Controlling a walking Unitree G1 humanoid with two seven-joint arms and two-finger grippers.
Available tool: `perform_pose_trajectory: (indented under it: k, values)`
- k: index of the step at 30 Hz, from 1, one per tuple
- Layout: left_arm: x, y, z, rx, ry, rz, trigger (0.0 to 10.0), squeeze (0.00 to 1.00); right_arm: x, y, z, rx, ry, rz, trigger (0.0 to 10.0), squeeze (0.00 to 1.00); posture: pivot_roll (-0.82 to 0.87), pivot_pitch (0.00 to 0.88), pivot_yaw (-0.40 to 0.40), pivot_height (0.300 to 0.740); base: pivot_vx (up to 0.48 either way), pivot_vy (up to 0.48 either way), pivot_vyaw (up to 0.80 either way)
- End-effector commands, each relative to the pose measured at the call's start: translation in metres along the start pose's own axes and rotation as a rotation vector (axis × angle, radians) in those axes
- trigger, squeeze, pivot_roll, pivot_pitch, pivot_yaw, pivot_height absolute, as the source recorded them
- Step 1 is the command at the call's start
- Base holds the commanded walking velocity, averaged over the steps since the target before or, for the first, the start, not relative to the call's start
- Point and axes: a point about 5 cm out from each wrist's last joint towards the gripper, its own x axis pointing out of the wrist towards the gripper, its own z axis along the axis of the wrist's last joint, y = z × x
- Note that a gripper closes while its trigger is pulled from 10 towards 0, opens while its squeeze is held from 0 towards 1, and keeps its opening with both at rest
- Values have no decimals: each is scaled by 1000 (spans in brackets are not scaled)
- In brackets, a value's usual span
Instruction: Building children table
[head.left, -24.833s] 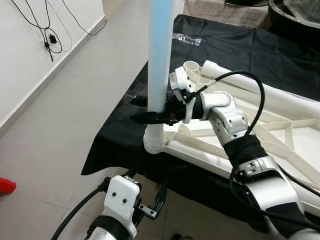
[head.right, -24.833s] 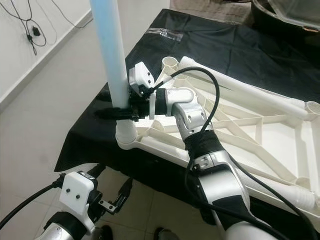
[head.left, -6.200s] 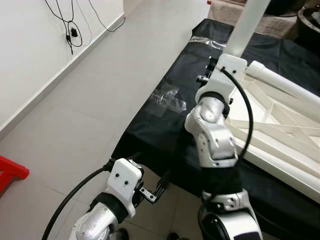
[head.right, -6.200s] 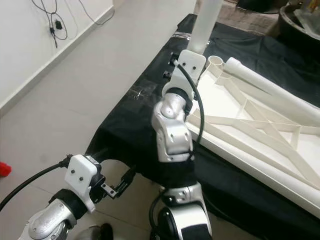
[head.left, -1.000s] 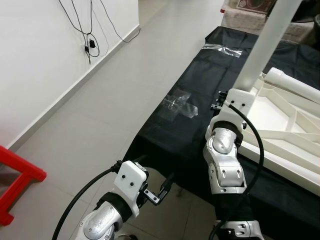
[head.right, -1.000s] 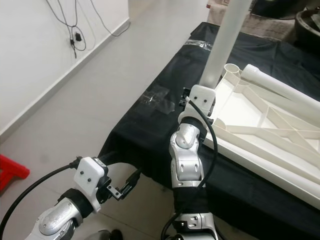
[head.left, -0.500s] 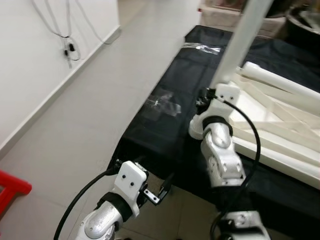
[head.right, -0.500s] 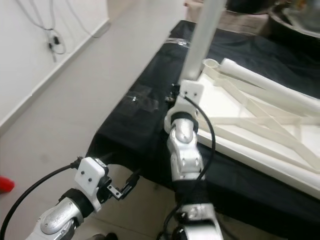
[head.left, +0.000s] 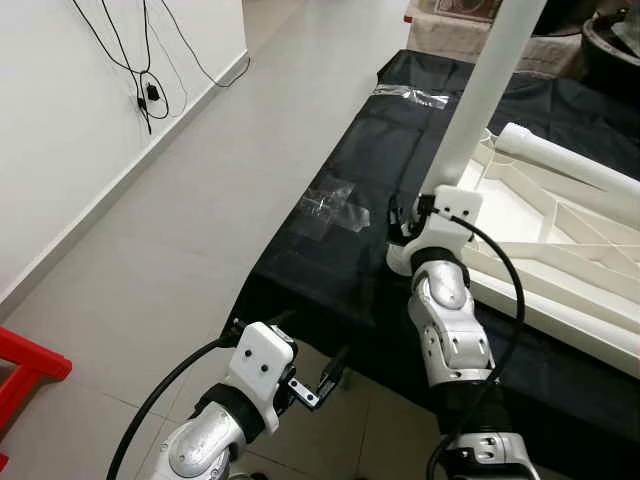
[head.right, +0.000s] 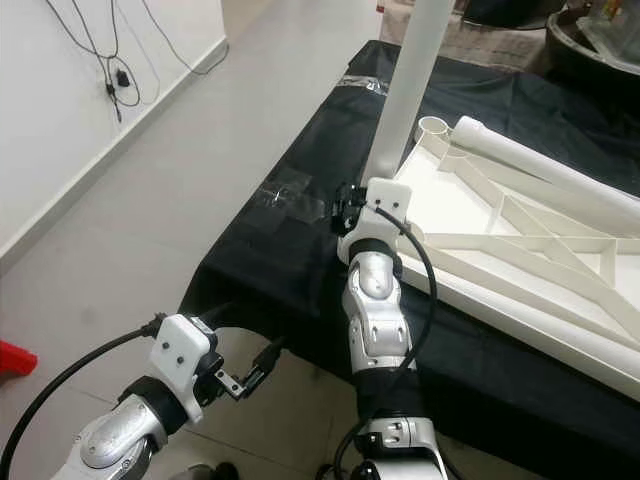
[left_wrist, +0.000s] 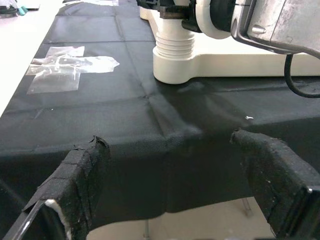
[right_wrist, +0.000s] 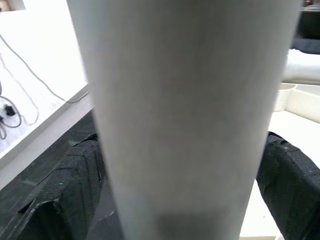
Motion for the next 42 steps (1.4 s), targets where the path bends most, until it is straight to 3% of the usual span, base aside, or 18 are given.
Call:
perform_pose_trajectory:
  k: [1,2,3,6,11,13,14,15,18,19,20,22,26,27,31,32,33,42]
  values:
    - [0,-1,-7,-9,26,2,10000,0,0,8,4,51,-11,52,10000,1000,90,202,-45,740,0,0,0]
    - [0,-1,-7,-9,26,2,10000,0,0,8,4,51,-11,52,10000,1000,90,202,-45,740,0,0,0]
    - [0,-1,-7,-9,26,1,10000,0,3,15,6,120,-6,145,10000,0,90,202,-46,740,0,0,0]
    - [1,-1,-7,-10,24,2,10000,0,14,16,15,201,-29,377,10000,0,86,199,-48,740,0,0,0]
    - [1,-1,-7,-11,23,2,10000,0,25,5,23,152,-51,528,10000,0,86,196,-47,740,0,0,0]
    - [2,-1,-7,-11,23,0,10000,0,27,4,22,114,-8,711,10000,0,88,193,-49,740,0,0,0]
    - [2,-1,-7,-11,23,0,10000,0,27,4,22,114,-8,711,10000,0,88,193,-49,740,0,0,0]
    - [2,-2,-8,-12,23,0,10000,0,27,4,20,132,35,797,10000,0,86,192,-50,740,0,0,0]
    - [2,-2,-8,-13,22,-2,10000,0,26,5,17,152,88,906,10000,0,89,189,-52,740,0,0,0]
    - [2,-2,-8,-13,22,-2,10000,0,23,9,16,167,119,1009,10000,0,92,188,-52,740,0,0,0]
    - [2,-2,-8,-13,22,-2,10000,0,23,9,16,167,119,1009,10000,0,92,188,-52,740,0,0,0]
    - [2,-3,-8,-13,22,-2,10000,0,16,16,14,200,168,1202,10000,0,103,185,-54,740,0,0,0]
    - [2,-4,-8,-13,22,-3,10000,0,8,23,10,218,205,1369,10000,0,111,182,-57,740,0,0,0]
    - [2,-5,-8,-14,23,-7,10000,0,4,31,7,214,226,1486,10000,0,124,181,-63,740,0,0,0]
    - [2,-6,-8,-15,23,-8,10000,0,3,37,6,198,228,1536,10000,0,123,179,-63,740,0,0,0]
    - [1,-6,-8,-15,24,-8,10000,0,3,40,6,193,230,1554,4157,0,123,179,-65,740,0,0,0]
    - [1,-6,-8,-16,24,-7,10000,0,3,41,6,193,233,1566,0,0,124,178,-64,740,0,0,0]
    - [0,-5,-9,-16,26,-8,10000,0,4,41,3,125,184,1503,0,0,119,173,-61,740,0,0,0]
